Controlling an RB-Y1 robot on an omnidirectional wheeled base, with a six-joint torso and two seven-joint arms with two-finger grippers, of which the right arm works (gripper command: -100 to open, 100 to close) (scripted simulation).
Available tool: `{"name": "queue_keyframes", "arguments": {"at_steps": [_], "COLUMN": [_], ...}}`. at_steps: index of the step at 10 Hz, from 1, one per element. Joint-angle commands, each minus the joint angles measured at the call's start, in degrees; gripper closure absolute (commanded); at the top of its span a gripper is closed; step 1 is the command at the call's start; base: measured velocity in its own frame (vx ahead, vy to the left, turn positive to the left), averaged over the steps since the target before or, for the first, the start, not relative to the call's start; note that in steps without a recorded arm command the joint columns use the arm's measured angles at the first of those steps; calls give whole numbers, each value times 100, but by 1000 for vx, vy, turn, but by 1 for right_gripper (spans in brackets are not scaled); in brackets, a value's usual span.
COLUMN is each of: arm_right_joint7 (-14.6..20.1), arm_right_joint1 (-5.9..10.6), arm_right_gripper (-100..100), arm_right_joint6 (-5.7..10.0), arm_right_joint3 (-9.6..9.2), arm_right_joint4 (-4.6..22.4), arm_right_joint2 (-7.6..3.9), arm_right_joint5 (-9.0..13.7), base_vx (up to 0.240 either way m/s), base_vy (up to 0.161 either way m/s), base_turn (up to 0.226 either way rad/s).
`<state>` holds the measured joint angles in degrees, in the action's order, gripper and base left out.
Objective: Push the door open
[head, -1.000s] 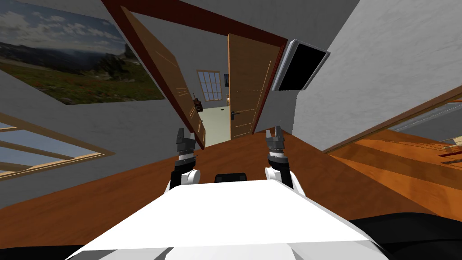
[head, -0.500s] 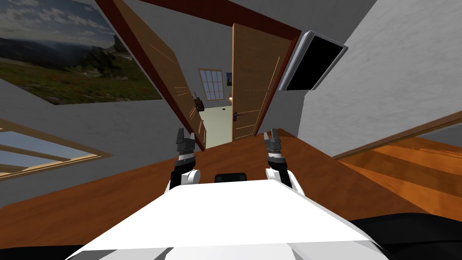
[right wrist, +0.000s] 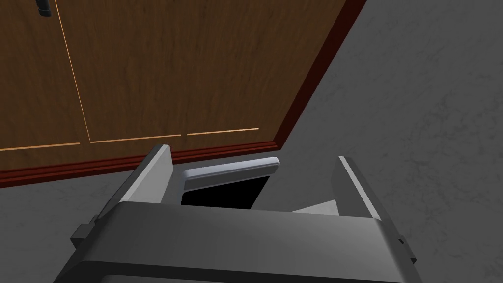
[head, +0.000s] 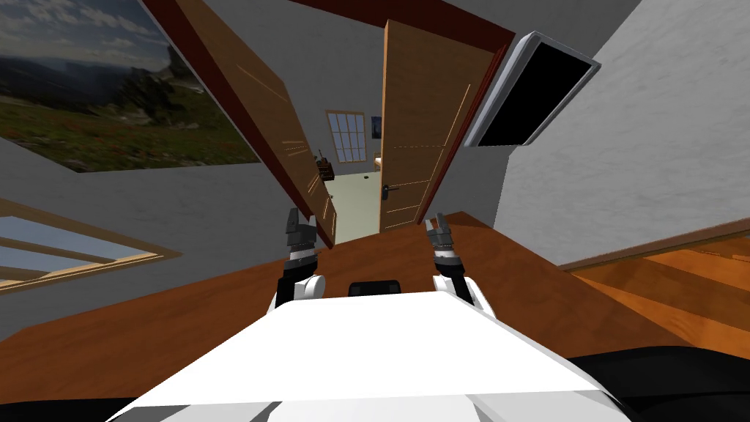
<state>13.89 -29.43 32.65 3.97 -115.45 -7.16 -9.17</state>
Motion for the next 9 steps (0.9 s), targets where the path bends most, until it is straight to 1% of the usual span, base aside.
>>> {"name": "queue_keyframes", "arguments": {"at_steps": [1,2,3,5,6,7,8,9], "arm_right_joint7": [179,240,370,499,630,696,829,896], "arm_right_joint1": [48,60,86,112,138,151,177,190], "arm_right_gripper": [-100,-100,-100,-100,-100,-100,-100,-100], "arm_right_joint6": [23,28,39,50,60,66,77,82], "arm_right_joint3": [51,62,85,108,132,144,168,180], "arm_right_joint4": [210,282,433,585,739,817,973,1051], "arm_right_joint2": [-119,-156,-233,-310,-388,-427,-506,-545], "arm_right_joint5": [-41,-60,-101,-142,-184,-205,-247,-269], "base_vx": [145,141,133,138,153,147,157,139], "base_vy": [12,19,5,1,37,21,1,10], "base_turn": [65,53,73,55,67,46,72,69]}}
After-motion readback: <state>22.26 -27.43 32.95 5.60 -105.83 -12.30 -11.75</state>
